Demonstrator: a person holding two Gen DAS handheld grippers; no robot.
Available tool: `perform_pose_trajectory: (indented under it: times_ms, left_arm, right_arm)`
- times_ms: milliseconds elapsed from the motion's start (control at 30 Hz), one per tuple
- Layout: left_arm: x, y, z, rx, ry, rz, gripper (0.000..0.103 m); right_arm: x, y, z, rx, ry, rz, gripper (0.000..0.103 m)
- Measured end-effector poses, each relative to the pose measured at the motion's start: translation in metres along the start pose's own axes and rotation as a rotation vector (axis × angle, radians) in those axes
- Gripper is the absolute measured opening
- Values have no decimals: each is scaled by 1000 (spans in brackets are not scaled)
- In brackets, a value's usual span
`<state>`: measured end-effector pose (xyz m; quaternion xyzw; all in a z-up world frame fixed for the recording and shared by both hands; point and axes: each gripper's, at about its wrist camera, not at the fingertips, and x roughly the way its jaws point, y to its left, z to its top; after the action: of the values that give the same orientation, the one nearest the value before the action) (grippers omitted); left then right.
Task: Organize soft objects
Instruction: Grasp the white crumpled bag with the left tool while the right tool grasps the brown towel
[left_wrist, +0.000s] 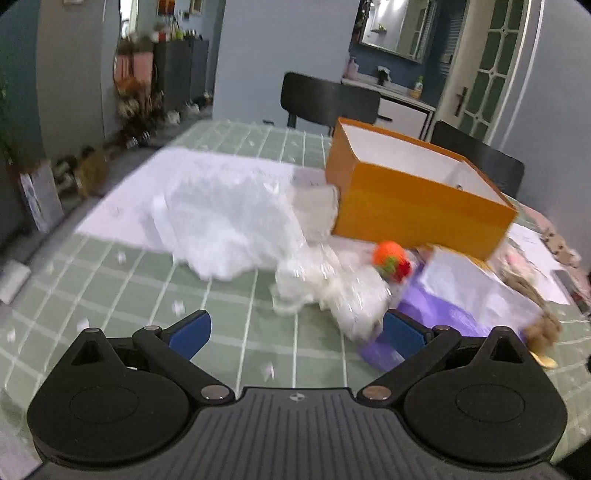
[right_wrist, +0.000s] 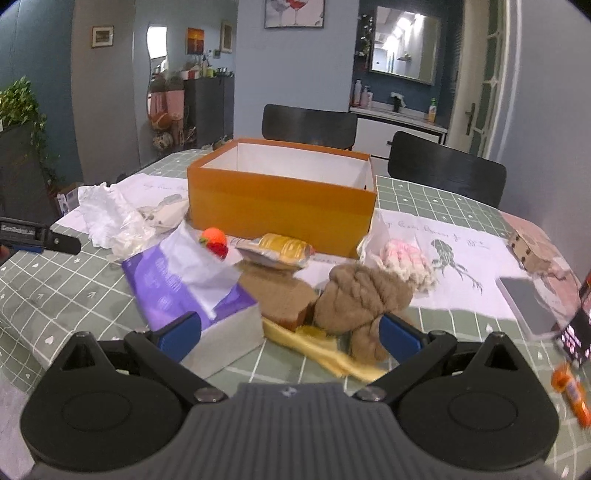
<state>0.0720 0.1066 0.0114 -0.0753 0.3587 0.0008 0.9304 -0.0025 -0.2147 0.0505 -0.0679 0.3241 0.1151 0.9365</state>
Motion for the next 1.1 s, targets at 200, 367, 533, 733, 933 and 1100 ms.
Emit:
perform_pose_trajectory:
  times_ms: [200, 367, 533, 733, 933, 1100]
  left_arm:
    - [26, -12, 6, 56, 21, -45, 103]
    - [38, -15, 6, 101, -25, -14, 103]
    - [54, 7, 25, -64, 5, 13, 103]
    - [71, 10, 41, -200, -80, 63, 93]
    - [102, 19, 43, -293, -75, 132, 66]
    - [110, 38, 40, -351, -74, 76, 30]
  right_arm:
    - [33, -18, 22, -18, 110, 34, 100]
    - [63, -34, 32, -34, 169, 50, 100]
    - [80, -52, 42, -21, 164, 47, 100]
    - [97, -61, 48, -5, 150, 84, 100]
    - [100, -59, 52, -18, 118, 153, 100]
    - [106, -69, 49, 5, 129, 146, 100]
